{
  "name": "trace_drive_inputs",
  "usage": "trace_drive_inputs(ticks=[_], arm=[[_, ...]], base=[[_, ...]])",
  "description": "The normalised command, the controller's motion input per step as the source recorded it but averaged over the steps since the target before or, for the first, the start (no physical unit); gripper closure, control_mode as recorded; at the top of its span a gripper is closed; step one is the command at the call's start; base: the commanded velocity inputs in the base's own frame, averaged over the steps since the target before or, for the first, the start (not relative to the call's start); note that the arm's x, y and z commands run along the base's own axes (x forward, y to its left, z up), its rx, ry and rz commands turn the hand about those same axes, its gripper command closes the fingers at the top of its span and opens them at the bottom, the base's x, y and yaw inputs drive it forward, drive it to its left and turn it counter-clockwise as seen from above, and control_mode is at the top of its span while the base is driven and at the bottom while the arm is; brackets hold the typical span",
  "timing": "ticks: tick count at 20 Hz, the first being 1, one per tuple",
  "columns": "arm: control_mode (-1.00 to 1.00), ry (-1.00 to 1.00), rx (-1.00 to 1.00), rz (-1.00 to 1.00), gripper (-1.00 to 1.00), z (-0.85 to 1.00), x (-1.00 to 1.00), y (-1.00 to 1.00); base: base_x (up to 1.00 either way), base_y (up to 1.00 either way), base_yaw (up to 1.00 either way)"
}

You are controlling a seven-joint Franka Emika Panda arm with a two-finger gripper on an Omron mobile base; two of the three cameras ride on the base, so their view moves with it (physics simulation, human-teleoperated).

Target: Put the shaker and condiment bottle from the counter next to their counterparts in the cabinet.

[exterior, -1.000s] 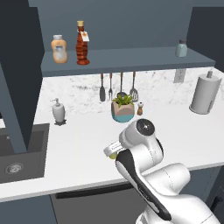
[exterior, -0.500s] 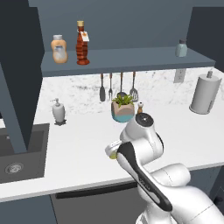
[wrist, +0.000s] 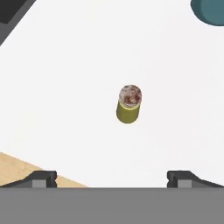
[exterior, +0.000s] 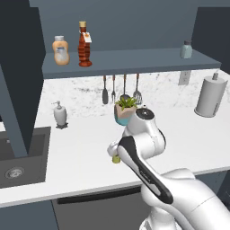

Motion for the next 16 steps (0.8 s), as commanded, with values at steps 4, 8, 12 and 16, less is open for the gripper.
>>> trace_drive_inputs(ticks=[4, 8, 12, 16], arm=[[-1.0, 0.0, 0.0, -0.02, -1.0, 0.0, 0.14, 0.0], [-1.0, 0.0, 0.0, -0.01, -1.0, 0.0, 0.14, 0.0], [-1.0, 0.0, 0.0, -0.01, -1.0, 0.0, 0.13, 0.0], [-1.0, 0.0, 0.0, -0.01, -1.0, 0.0, 0.12, 0.0]], base=[[0.0, 0.0, 0.0], [0.0, 0.0, 0.0], [0.0, 0.0, 0.0], [0.0, 0.0, 0.0]])
